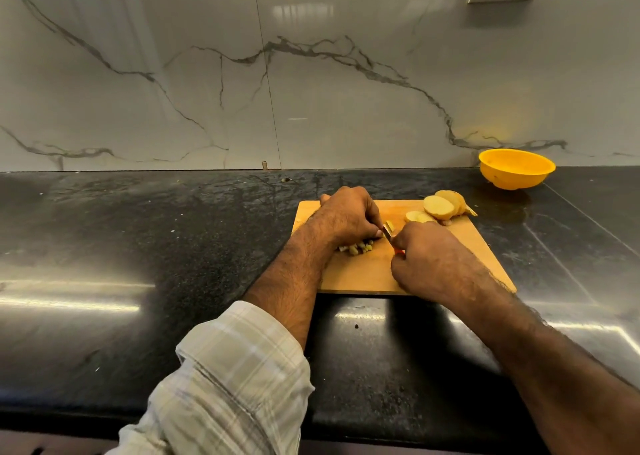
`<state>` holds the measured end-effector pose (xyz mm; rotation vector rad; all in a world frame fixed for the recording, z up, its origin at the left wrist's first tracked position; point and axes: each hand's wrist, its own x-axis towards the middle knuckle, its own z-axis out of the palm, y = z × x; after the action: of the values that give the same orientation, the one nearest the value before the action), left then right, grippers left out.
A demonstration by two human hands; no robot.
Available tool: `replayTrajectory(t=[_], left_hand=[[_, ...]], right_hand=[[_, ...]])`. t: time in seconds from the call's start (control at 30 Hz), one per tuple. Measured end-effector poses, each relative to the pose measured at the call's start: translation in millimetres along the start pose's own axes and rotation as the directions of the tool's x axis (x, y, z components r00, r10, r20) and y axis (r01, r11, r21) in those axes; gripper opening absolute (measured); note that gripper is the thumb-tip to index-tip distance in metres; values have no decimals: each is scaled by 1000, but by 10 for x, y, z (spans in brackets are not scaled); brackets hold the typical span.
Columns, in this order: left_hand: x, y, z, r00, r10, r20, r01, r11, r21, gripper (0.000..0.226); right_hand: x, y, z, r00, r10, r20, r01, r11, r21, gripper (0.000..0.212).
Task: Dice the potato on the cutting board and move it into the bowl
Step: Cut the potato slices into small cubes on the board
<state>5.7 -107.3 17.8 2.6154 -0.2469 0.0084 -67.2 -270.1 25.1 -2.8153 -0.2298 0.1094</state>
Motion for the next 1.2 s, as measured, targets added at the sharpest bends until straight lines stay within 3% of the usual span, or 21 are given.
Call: replayTrajectory(t=[0.2, 0.33, 0.43, 0.73, 0.9, 1.07, 1.2], left_hand=[[-23, 15, -6, 1000, 10, 2, -10, 999, 32, 2], [-17, -98, 5, 1000, 29, -8, -29, 999, -38, 5], [-14, -115, -12, 997, 23, -69, -22, 1000, 18, 4], [3, -80, -3, 998, -5, -61, 10, 996, 88, 4], [-12, -86, 9, 998, -13, -56, 18, 995, 94, 4], [-7, -73, 17, 999, -10, -37, 14, 995, 102, 4], [10, -73, 16, 999, -8, -45, 13, 994, 105, 3]], right_hand=[[29, -100, 15, 999, -36, -7, 36, 998, -52, 38], [79, 53, 32, 995, -44, -88, 49, 997, 53, 36], [50, 106, 1, 989, -59, -132, 71, 993, 89, 40], [14, -52, 51, 999, -49, -8, 49, 998, -31, 36], [43, -2, 50, 997, -79, -22, 78, 997, -11, 36], [52, 160, -53, 987, -51, -152, 68, 992, 108, 42], [105, 147, -7, 994, -29, -105, 37, 997, 71, 43]])
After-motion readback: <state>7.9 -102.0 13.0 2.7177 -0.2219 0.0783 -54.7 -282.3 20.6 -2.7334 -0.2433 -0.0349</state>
